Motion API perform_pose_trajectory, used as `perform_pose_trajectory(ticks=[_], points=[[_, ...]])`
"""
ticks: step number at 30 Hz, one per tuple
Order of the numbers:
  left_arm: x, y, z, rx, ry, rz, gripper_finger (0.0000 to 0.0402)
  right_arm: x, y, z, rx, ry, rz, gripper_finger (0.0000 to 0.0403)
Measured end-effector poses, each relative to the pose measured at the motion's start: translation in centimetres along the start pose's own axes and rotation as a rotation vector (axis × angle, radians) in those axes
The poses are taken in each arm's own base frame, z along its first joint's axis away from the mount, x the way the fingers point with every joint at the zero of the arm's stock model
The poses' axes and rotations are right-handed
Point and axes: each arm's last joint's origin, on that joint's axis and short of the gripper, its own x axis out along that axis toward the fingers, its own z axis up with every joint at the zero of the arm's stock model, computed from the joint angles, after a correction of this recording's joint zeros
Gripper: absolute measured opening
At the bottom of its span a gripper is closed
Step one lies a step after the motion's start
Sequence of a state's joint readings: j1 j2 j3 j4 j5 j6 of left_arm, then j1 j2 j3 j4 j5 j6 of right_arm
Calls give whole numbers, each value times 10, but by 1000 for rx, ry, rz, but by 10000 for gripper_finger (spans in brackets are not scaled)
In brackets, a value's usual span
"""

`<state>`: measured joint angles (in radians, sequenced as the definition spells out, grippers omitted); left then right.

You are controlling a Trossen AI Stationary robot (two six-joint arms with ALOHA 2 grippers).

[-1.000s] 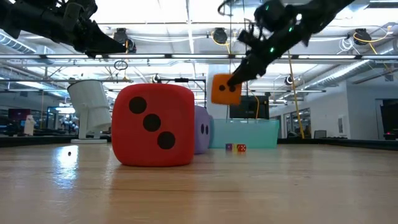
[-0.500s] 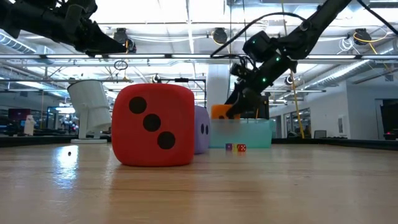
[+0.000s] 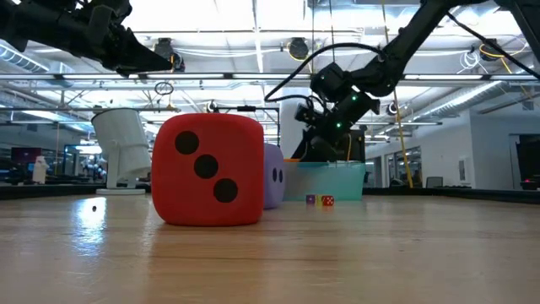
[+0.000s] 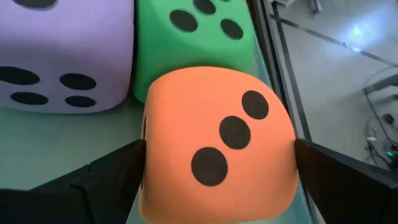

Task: Pick & Place Dice
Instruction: Put the large orange dice into the green container

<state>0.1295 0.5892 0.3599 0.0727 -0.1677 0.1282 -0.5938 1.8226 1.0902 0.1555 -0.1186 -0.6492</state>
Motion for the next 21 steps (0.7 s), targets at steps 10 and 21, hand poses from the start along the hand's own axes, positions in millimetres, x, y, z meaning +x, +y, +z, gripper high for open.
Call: perform_pose_trajectory(ticks=[10, 21], points=[[0, 0, 0, 1, 1, -1, 8, -1, 4, 2, -17, -34, 64, 399], [0, 0, 0, -1, 2, -1, 8, -9, 13, 18, -131, -43, 31, 400]])
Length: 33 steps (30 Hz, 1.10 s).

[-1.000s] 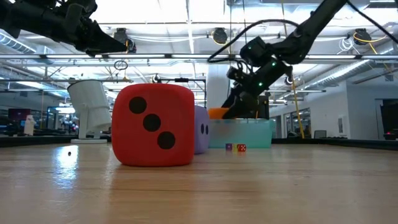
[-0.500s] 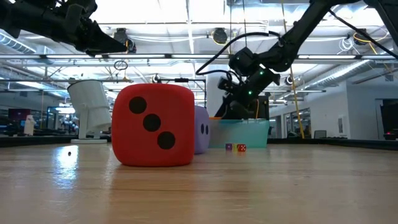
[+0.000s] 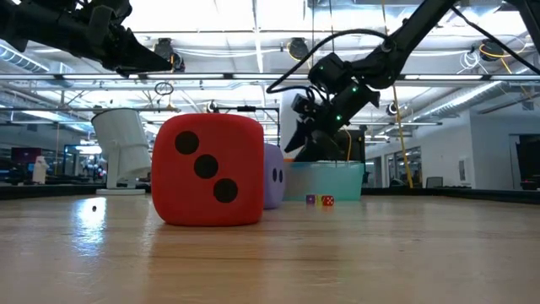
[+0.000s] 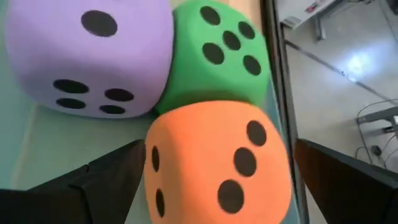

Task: Pick & Place Dice
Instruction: Put the large orange dice into the green container

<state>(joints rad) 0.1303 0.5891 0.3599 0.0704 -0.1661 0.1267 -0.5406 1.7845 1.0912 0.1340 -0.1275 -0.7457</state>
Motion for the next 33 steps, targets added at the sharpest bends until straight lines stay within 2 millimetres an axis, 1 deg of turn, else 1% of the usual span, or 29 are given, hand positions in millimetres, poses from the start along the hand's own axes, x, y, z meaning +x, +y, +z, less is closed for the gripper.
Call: perform_pose_trajectory(ticks=[3, 6, 8, 11, 14, 17, 20, 23, 25, 30, 33], points=[[0, 0, 0, -1, 0, 0, 8, 0, -1, -1, 2, 3, -2, 400], [0, 0, 0, -1, 0, 0, 8, 0, -2, 1, -5, 15, -60, 400], [0, 0, 0, -1, 0, 0, 8, -5, -2, 8, -11, 36, -114, 400], [0, 0, 0, -1, 0, 0, 8, -16, -4, 23, -21, 45, -219, 399], [0, 0, 0, 5, 0, 0, 8, -24, -3, 28, -15, 31, -212, 395], [0, 0, 0, 2, -1, 0, 8, -30, -2, 32, -7, -6, -168, 394], [0, 0, 0, 1, 0, -1, 8, -30, 2, 37, -14, 5, -191, 394], [0, 0, 0, 0, 1, -2, 8, -29, 3, 33, -31, 86, -231, 394], [0, 0, 0, 0, 2, -2, 8, -30, -2, 26, -19, 140, -261, 393], [0, 0, -1, 2, 9, -2, 8, -34, -20, 11, 120, 206, -376, 393], [0, 0, -1, 4, 9, -2, 8, -35, -31, -1, 190, 211, -385, 393]])
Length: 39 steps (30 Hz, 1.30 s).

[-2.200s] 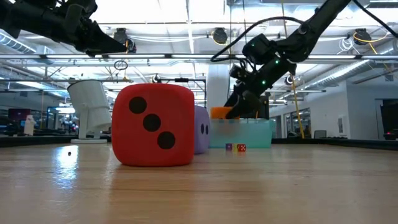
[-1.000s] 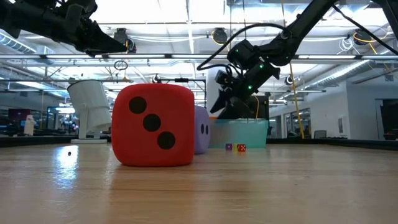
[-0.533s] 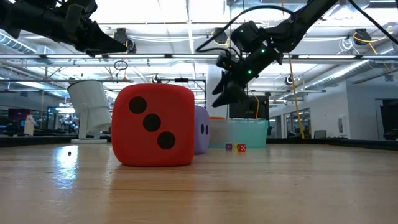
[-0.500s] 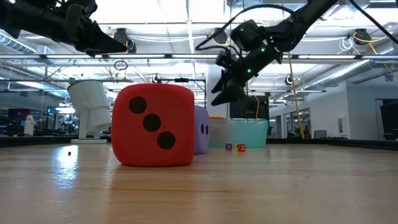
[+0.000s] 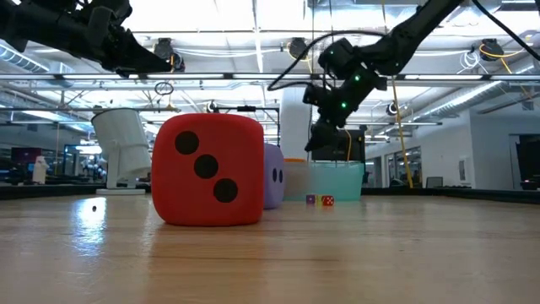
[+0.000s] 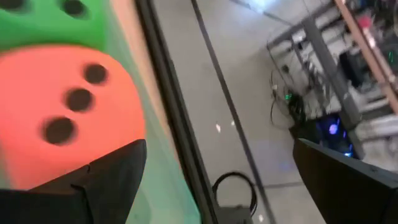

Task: Pick & Place Dice
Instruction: Put the large orange dice into the green container, then adjust the blue container

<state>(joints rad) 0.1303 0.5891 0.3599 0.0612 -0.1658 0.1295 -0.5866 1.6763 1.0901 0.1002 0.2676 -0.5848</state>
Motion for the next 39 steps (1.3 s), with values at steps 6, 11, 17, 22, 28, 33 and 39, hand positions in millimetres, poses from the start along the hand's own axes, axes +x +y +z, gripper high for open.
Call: perform_pose_trajectory(ticks=[6, 11, 17, 22, 28, 33, 39], points=[[0, 0, 0, -1, 0, 0, 8, 23, 2, -19, 18, 32, 83, 393], [0, 0, 0, 1, 0, 1, 8, 36, 9, -22, 31, -22, 130, 393], [0, 0, 0, 3, 0, 1, 8, 36, 8, -19, 47, -55, 114, 393], [0, 0, 0, 0, 0, 1, 8, 34, 7, -18, 86, -42, 107, 393], [0, 0, -1, -1, 6, 1, 8, 25, 13, -14, -15, 76, -14, 393], [0, 0, -1, 2, 6, 1, 8, 0, 16, -3, -76, 100, 14, 393], [0, 0, -1, 0, 6, 1, 8, -50, 16, 9, -83, 37, 252, 393]])
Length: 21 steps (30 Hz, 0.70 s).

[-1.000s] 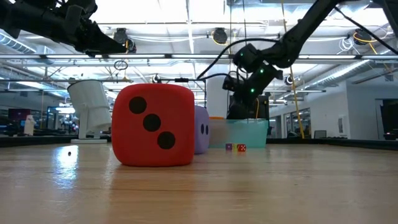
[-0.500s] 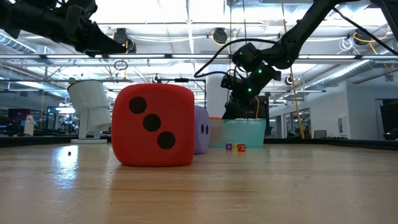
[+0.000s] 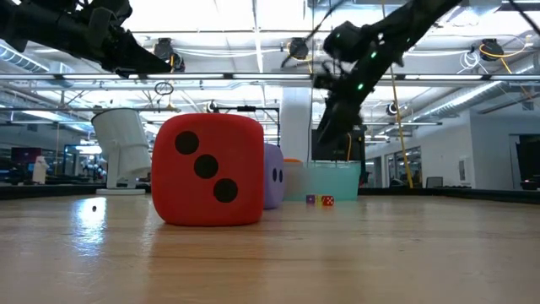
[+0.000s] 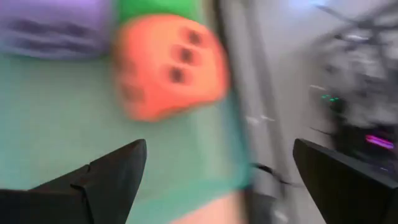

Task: Pick & Place Dice
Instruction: Adjust the blue container

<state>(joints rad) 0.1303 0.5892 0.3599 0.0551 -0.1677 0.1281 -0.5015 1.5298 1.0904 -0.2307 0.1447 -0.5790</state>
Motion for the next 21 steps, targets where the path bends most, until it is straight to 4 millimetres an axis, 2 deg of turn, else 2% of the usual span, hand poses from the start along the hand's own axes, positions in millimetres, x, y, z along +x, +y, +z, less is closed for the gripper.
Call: perform_pose_trajectory(ticks=[3, 8, 11, 14, 21], points=[[0, 0, 0, -2, 0, 0, 8, -15, 9, -3, 44, -14, 189, 393], [0, 0, 0, -7, 0, 0, 8, -14, 33, -10, 34, 121, 339, 393], [0, 0, 0, -11, 0, 0, 8, -8, 45, -12, -32, 202, 329, 393], [0, 0, 0, -13, 2, -1, 8, -3, 48, -11, -82, 241, 253, 393], [0, 0, -1, -4, 7, -1, 8, 2, 50, -14, -42, 250, 302, 392]])
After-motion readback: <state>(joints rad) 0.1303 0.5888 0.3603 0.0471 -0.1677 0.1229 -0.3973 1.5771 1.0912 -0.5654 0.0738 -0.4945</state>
